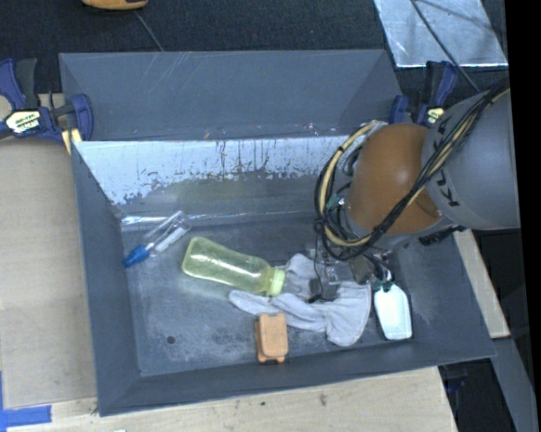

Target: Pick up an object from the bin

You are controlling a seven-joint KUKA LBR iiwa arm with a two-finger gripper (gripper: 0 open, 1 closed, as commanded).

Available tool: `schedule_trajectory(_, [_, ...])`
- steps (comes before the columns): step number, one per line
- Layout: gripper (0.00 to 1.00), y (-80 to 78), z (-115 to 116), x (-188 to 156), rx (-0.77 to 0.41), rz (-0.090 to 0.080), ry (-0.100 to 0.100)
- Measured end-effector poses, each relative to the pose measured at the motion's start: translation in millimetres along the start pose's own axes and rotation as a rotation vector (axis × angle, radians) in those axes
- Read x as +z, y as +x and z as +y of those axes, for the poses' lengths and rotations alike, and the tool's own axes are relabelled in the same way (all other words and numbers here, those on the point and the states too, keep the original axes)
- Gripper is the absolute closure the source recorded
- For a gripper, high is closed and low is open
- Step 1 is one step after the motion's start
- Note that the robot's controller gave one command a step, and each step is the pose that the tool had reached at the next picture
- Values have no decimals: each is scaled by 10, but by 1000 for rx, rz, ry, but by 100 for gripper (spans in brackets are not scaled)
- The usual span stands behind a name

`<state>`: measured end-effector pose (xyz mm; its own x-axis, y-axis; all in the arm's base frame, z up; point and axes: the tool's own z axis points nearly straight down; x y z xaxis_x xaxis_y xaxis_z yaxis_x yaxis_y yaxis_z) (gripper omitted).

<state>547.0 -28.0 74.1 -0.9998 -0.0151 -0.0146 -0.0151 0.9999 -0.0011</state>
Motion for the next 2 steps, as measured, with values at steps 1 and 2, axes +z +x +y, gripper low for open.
schedule_trajectory(1, [100,0,0,0,0,0,0])
schedule_trajectory(2, [100,117,-172,-1693,-5,5,0])
